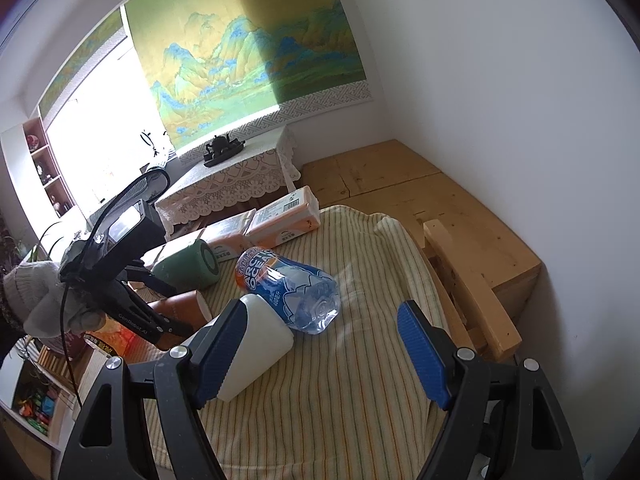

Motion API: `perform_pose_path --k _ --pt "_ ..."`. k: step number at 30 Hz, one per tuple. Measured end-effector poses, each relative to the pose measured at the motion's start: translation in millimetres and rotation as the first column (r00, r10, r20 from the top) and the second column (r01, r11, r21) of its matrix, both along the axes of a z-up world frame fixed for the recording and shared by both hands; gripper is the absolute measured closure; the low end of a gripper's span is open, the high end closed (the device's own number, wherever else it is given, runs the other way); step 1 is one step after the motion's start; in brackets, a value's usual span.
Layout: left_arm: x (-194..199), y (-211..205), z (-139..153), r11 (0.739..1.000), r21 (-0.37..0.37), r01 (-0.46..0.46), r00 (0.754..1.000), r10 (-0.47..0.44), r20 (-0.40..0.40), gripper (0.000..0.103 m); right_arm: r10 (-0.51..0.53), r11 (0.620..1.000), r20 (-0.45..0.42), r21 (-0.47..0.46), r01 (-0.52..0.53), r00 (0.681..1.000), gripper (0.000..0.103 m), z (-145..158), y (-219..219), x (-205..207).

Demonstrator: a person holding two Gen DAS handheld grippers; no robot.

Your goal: Flip cup upside down

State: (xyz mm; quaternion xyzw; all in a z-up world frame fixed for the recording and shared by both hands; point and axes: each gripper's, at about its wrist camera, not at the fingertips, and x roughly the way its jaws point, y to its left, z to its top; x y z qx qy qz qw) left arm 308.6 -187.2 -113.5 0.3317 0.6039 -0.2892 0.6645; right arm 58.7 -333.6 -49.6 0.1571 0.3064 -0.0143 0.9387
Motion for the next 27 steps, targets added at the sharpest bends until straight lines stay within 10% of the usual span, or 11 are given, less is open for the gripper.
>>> perform_pose_path --k 27 --pt "-59.9 105.3 -5.9 0.948 -0.115 -0.297 0.948 0.279 -0.151 0.032 0.17 0.985 -0.037 0.02 -0.169 0.985 0.029 -9.0 72.0 -9.1"
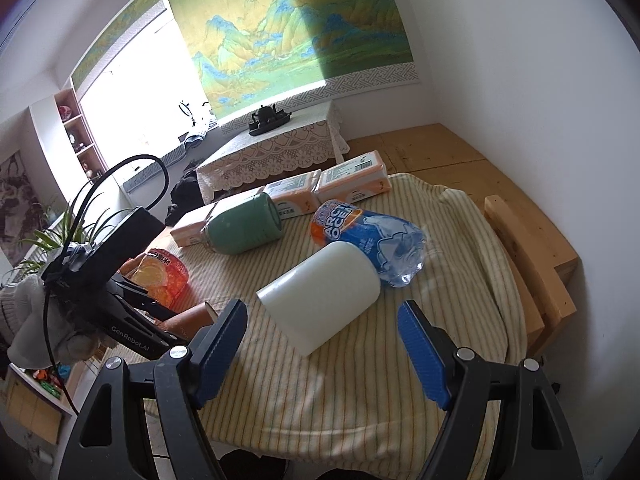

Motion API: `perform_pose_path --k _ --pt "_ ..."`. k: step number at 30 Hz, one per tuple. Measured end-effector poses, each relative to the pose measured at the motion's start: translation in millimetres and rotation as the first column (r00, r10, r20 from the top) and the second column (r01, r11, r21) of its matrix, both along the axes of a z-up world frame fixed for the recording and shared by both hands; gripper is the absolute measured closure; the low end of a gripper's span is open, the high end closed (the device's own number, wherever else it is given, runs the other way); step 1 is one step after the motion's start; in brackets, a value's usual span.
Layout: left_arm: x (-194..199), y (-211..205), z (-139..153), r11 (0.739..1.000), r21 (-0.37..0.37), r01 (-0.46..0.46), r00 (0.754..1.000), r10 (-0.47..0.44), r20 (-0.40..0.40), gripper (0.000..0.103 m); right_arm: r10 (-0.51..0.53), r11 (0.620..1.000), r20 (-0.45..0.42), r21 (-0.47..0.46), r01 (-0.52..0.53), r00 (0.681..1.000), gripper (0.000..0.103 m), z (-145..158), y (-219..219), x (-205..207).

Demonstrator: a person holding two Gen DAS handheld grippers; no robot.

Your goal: Flip cup upside down

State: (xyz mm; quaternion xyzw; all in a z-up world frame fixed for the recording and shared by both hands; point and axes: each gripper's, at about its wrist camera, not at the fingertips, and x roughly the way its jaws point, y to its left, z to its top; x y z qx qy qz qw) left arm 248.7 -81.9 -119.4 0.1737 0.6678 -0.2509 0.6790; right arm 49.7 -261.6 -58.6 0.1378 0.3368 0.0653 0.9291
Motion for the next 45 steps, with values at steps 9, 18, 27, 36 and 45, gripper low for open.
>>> perform_pose_path --k 9,18,27,36,45 --pt "-18.5 8.5 32.8 0.999 -0.018 0.033 0.995 -0.031 0.097 0.016 -0.009 1.0 -0.031 -0.011 0.008 0.999 0.025 7.8 22.6 -5.2" --pt "-83.4 67.2 79.4 1.0 -0.001 0.025 0.943 -0.023 0.332 0.016 0.045 0.988 -0.25 0.155 -0.006 0.967 0.024 -3.4 61.0 24.4" --pt "-147.5 118.6 65.1 0.998 -0.061 0.023 0.941 -0.001 0.338 0.016 0.064 0.962 -0.502 0.261 0.081 0.862 0.024 -41.5 120.7 75.8" --pt "-175.0 143.1 55.0 0.995 -0.096 0.023 0.929 0.015 0.37 0.016 0.007 0.948 -0.625 0.253 0.194 0.781 0.024 -72.6 140.5 107.5" --pt "-176.0 163.8 55.7 0.991 -0.131 -0.021 0.927 0.069 0.37 0.016 0.02 0.95 -0.648 0.25 0.188 0.762 0.03 -83.6 147.9 117.4"
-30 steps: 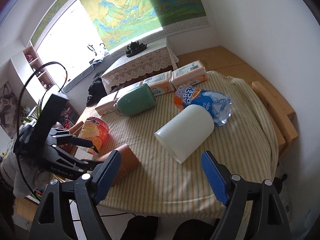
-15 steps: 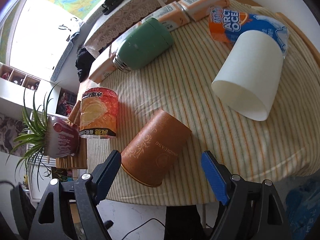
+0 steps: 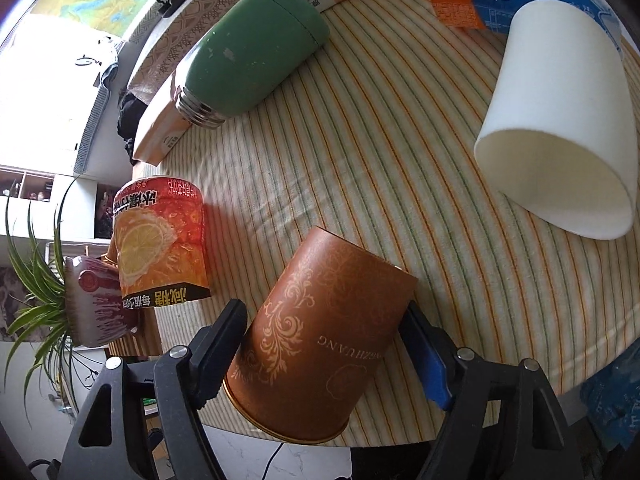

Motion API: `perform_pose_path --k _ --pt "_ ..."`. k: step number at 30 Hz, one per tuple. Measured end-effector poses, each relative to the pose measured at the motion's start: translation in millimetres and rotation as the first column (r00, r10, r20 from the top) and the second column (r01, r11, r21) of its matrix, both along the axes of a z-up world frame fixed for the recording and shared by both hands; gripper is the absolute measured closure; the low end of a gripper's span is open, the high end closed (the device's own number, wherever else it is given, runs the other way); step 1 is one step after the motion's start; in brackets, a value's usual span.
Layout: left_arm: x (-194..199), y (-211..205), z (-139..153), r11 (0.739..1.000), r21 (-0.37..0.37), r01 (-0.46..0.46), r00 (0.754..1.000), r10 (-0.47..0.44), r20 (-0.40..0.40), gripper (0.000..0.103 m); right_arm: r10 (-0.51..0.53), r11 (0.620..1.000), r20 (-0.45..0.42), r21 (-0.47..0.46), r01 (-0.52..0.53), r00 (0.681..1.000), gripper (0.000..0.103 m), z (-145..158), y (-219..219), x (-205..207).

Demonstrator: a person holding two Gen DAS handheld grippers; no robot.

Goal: Flip cup upside down
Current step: 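Close the right gripper around the body of the orange cup, then lift and rotate the orange cup with the right gripper, standing it on end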

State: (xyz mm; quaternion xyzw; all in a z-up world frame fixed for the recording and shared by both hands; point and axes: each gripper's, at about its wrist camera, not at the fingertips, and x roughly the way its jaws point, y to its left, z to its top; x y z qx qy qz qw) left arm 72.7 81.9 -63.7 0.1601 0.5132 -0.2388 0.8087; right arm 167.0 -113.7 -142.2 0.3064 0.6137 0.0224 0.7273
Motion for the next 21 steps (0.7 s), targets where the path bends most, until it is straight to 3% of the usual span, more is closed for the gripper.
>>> perform_pose_path --k 6,11,15,21 --pt "2.6 3.7 1.6 0.999 -0.022 -0.026 1.0 0.026 0.005 0.016 0.033 0.999 0.035 -0.025 -0.032 0.999 0.036 3.4 0.5 -0.9" --pt "5.7 3.9 2.8 0.998 -0.041 -0.05 0.999 0.05 0.006 0.016 0.1 0.992 0.128 -0.094 -0.089 0.987 0.041 11.3 1.5 -6.9" --pt "9.4 4.0 3.8 0.995 -0.071 -0.075 0.997 0.075 -0.002 0.016 0.117 0.992 0.148 -0.074 -0.107 0.982 0.042 7.3 -1.5 -5.9" --pt "12.3 1.4 2.2 0.989 -0.112 -0.099 0.995 0.098 -0.015 0.016 0.196 0.976 0.328 -0.156 -0.151 0.924 0.044 29.6 5.7 -11.0"
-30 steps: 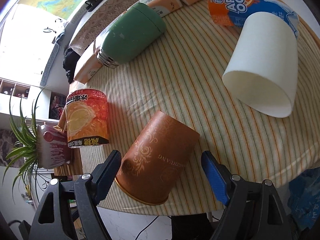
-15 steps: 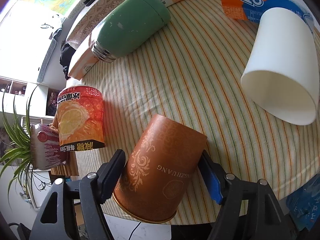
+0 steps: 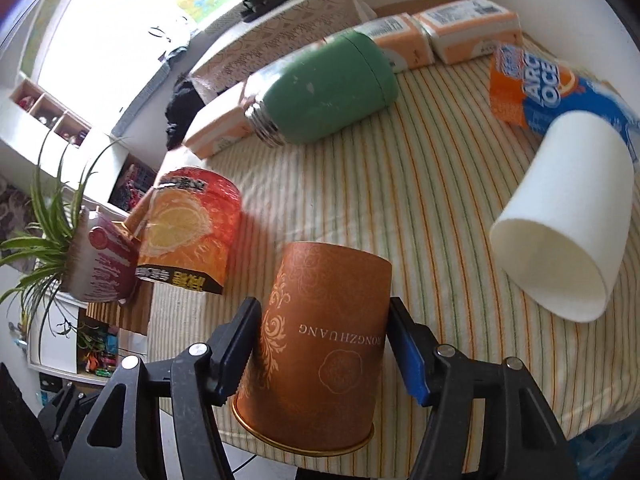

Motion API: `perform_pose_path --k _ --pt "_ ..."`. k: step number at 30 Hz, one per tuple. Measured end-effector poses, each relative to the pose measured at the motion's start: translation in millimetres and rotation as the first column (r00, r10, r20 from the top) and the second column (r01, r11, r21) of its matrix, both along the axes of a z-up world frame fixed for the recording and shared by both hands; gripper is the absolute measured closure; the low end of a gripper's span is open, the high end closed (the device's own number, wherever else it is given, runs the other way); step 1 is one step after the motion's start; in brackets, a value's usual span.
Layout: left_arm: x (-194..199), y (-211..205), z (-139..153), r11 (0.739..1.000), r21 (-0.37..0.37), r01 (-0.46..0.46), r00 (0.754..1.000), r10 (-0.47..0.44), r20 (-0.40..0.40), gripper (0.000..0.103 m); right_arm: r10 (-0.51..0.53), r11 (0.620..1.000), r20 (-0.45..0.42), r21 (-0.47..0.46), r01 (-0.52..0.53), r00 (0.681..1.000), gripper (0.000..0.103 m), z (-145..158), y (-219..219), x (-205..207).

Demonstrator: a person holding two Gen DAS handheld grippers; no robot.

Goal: Flip cup upside down
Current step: 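Lift and rotate the orange cup with the right gripper, standing it on end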

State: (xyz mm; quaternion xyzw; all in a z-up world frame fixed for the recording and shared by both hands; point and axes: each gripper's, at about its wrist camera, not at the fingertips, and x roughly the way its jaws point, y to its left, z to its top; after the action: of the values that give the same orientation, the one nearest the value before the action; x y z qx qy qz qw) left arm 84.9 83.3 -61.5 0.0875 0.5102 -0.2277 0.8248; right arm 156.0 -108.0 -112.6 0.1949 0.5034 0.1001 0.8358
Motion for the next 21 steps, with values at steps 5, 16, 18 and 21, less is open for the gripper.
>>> perform_pose_path --k 5,16,18,21 --pt "3.2 0.4 -1.5 0.997 -0.076 -0.03 1.0 0.029 -0.012 0.016 0.026 0.988 0.212 -0.153 0.007 0.977 0.044 7.4 11.4 -7.6" --pt "6.9 -2.0 -7.2 0.981 -0.18 -0.073 0.997 0.07 -0.021 0.017 0.191 0.899 0.432 -0.438 0.021 0.881 0.044 3.8 41.3 -32.3" --pt "6.1 -2.4 -6.7 0.978 -0.194 -0.077 0.997 0.075 -0.017 0.017 0.202 0.89 0.451 -0.455 0.029 0.869 0.043 2.8 44.7 -37.7" --pt "5.5 -1.9 -5.4 0.975 -0.207 -0.084 0.996 0.083 -0.011 0.017 0.223 0.879 0.47 -0.476 0.033 0.854 0.043 2.1 48.6 -46.1"
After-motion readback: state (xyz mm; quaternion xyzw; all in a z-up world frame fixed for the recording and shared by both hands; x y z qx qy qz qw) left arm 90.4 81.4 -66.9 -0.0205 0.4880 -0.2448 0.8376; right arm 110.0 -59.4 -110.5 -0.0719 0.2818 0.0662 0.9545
